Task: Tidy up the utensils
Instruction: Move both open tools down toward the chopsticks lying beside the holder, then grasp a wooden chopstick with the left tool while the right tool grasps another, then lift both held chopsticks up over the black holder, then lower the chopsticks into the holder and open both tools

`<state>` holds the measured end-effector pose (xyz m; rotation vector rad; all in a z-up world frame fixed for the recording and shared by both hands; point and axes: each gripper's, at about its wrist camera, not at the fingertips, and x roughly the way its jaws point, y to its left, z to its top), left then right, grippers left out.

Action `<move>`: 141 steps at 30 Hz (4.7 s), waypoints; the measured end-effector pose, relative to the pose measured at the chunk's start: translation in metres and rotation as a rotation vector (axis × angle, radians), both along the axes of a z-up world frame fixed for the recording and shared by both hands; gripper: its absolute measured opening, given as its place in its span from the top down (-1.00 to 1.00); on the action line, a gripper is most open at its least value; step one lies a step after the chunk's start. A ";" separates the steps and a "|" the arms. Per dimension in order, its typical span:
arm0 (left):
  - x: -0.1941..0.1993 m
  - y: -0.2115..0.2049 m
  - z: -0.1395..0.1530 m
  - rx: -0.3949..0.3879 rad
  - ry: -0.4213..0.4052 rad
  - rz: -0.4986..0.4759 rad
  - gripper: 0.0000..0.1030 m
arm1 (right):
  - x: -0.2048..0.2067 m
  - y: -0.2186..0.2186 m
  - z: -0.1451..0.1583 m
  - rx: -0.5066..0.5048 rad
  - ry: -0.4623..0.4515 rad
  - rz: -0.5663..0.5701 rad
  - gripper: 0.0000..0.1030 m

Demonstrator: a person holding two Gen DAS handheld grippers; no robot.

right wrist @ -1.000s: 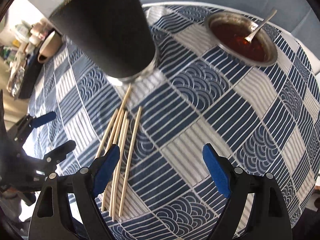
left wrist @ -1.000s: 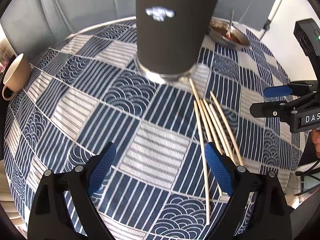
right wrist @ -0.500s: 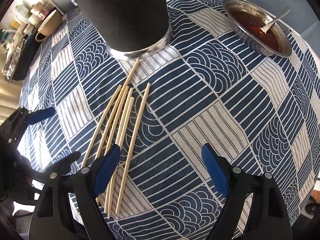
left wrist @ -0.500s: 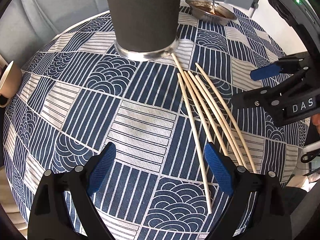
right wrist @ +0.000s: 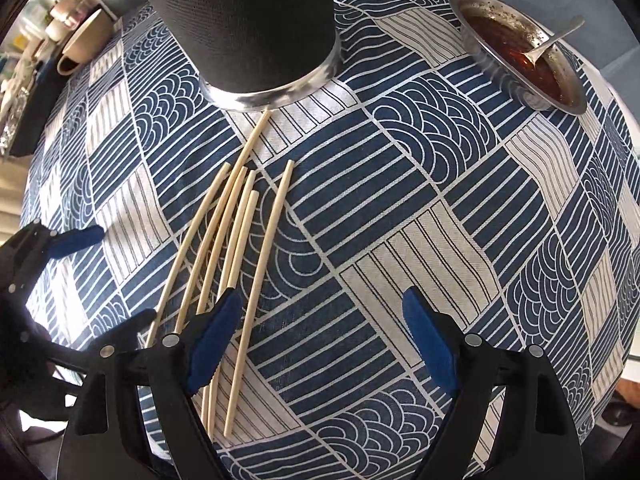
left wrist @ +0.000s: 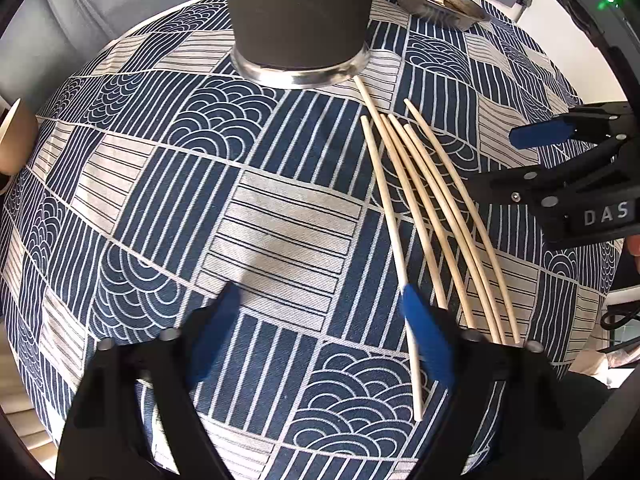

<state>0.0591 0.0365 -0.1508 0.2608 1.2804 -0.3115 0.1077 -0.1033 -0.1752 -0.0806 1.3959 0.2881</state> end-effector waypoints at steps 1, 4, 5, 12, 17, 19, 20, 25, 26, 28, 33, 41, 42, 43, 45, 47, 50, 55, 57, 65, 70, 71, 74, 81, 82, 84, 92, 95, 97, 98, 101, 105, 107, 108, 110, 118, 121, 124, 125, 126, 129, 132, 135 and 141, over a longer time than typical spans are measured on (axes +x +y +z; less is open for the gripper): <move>0.000 -0.001 0.001 0.018 -0.006 -0.016 -0.28 | 0.002 0.003 -0.001 0.000 0.002 0.001 -0.46; 0.001 0.002 0.002 0.019 0.010 -0.016 -0.16 | 0.003 0.008 -0.002 -0.010 0.013 0.008 -0.36; 0.001 0.003 0.002 0.019 0.015 -0.011 -0.10 | 0.004 0.013 -0.003 -0.015 0.011 0.010 -0.34; 0.001 0.008 0.006 -0.048 0.058 0.025 -0.09 | 0.007 0.025 -0.003 -0.042 0.000 0.022 -0.34; -0.004 -0.004 0.005 -0.059 0.063 -0.009 -0.21 | 0.011 0.030 -0.008 -0.061 -0.002 0.014 -0.35; -0.003 -0.010 0.007 -0.079 0.068 -0.015 -0.23 | 0.011 0.033 -0.008 -0.070 -0.007 0.019 -0.32; -0.001 -0.012 0.008 -0.080 0.064 -0.018 -0.25 | 0.012 0.035 -0.008 -0.071 -0.006 0.023 -0.29; 0.003 -0.020 0.000 -0.023 0.050 -0.040 -0.26 | 0.009 0.025 -0.009 -0.066 -0.001 0.039 -0.19; 0.003 -0.022 0.000 -0.015 0.051 -0.043 -0.26 | 0.009 0.022 -0.009 -0.070 -0.001 0.038 -0.16; 0.003 -0.027 -0.002 0.016 0.045 -0.056 -0.26 | 0.008 0.015 -0.008 -0.078 0.005 0.037 -0.16; 0.006 -0.036 -0.004 0.042 0.061 -0.050 -0.13 | 0.005 0.008 -0.004 -0.069 0.011 0.058 -0.02; 0.010 -0.003 0.002 -0.034 0.145 0.008 0.90 | -0.004 -0.012 -0.001 -0.054 -0.011 0.104 0.82; 0.010 0.002 0.002 -0.054 0.156 0.016 0.90 | -0.004 -0.017 -0.003 -0.054 -0.009 0.107 0.86; 0.009 0.005 0.002 -0.066 0.164 0.021 0.90 | -0.004 -0.020 -0.004 -0.056 -0.007 0.109 0.91; 0.008 0.010 0.001 -0.081 0.181 0.031 0.91 | -0.004 -0.024 -0.005 -0.048 -0.003 0.110 0.91; 0.009 0.015 0.000 -0.110 0.199 0.053 0.91 | -0.003 -0.033 -0.005 -0.005 0.022 0.089 0.91; 0.008 0.024 0.003 -0.137 0.215 0.087 0.91 | -0.007 -0.041 0.000 0.070 0.036 0.081 0.91; 0.008 0.037 0.016 -0.145 0.191 0.115 0.91 | -0.012 -0.041 0.021 0.124 -0.014 0.116 0.91; 0.010 0.043 0.022 -0.142 0.170 0.121 0.91 | -0.014 -0.041 0.032 0.150 -0.029 0.120 0.91; 0.021 0.055 0.056 -0.160 0.085 0.151 0.91 | -0.012 -0.041 0.083 0.216 -0.121 0.151 0.91; 0.032 0.059 0.088 -0.166 0.012 0.146 0.91 | -0.006 -0.038 0.111 0.249 -0.195 0.157 0.91; 0.034 0.057 0.093 -0.165 -0.001 0.145 0.91 | -0.005 -0.038 0.117 0.261 -0.212 0.152 0.91; 0.041 0.056 0.110 -0.167 -0.042 0.140 0.91 | -0.001 -0.037 0.133 0.291 -0.257 0.156 0.91; 0.056 0.050 0.146 -0.126 -0.135 0.119 0.91 | 0.006 -0.037 0.167 0.282 -0.355 0.183 0.91; 0.059 0.049 0.150 -0.117 -0.142 0.117 0.91 | 0.007 -0.037 0.171 0.286 -0.363 0.188 0.91; 0.065 0.048 0.157 -0.108 -0.157 0.112 0.91 | 0.010 -0.036 0.182 0.282 -0.390 0.193 0.91; 0.088 0.034 0.201 -0.141 -0.259 0.073 0.91 | 0.021 -0.025 0.239 0.384 -0.542 0.238 0.91; 0.097 0.027 0.219 -0.180 -0.284 0.055 0.91 | 0.025 -0.017 0.254 0.411 -0.602 0.268 0.91; 0.103 0.023 0.228 -0.193 -0.309 0.045 0.91 | 0.030 -0.012 0.262 0.410 -0.654 0.276 0.91; 0.107 0.020 0.233 -0.203 -0.327 0.040 0.91 | 0.033 -0.010 0.264 0.411 -0.679 0.277 0.91; 0.116 0.014 0.242 -0.223 -0.382 0.037 0.91 | 0.044 -0.008 0.269 0.425 -0.728 0.267 0.91; 0.125 0.011 0.240 -0.271 -0.478 0.053 0.91 | 0.065 -0.013 0.266 0.478 -0.731 0.230 0.90; 0.129 0.006 0.232 -0.284 -0.491 0.047 0.91 | 0.074 -0.019 0.264 0.482 -0.731 0.204 0.90; 0.131 0.004 0.227 -0.300 -0.482 0.037 0.90 | 0.080 -0.023 0.262 0.482 -0.726 0.188 0.90; 0.135 0.000 0.217 -0.322 -0.473 0.030 0.90 | 0.091 -0.030 0.259 0.483 -0.710 0.157 0.90; 0.151 0.003 0.202 -0.424 -0.510 0.075 0.90 | 0.117 -0.039 0.249 0.508 -0.694 0.131 0.90; 0.154 0.004 0.194 -0.435 -0.516 0.094 0.91 | 0.125 -0.035 0.242 0.522 -0.672 0.132 0.90; 0.156 0.005 0.184 -0.460 -0.501 0.106 0.90 | 0.127 -0.032 0.235 0.524 -0.656 0.137 0.90; 0.155 0.005 0.180 -0.461 -0.492 0.113 0.90 | 0.126 -0.032 0.234 0.526 -0.653 0.139 0.90; 0.155 0.004 0.176 -0.464 -0.482 0.114 0.90 | 0.125 -0.032 0.233 0.528 -0.652 0.139 0.90; 0.150 0.002 0.171 -0.466 -0.461 0.104 0.90 | 0.121 -0.035 0.231 0.532 -0.648 0.138 0.90; 0.146 0.001 0.167 -0.457 -0.452 0.100 0.90 | 0.117 -0.039 0.232 0.539 -0.648 0.127 0.90; 0.142 0.004 0.170 -0.468 -0.452 0.114 0.90 | 0.113 -0.042 0.235 0.536 -0.656 0.128 0.90; 0.127 0.015 0.190 -0.454 -0.487 0.129 0.90 | 0.104 -0.045 0.242 0.517 -0.675 0.132 0.90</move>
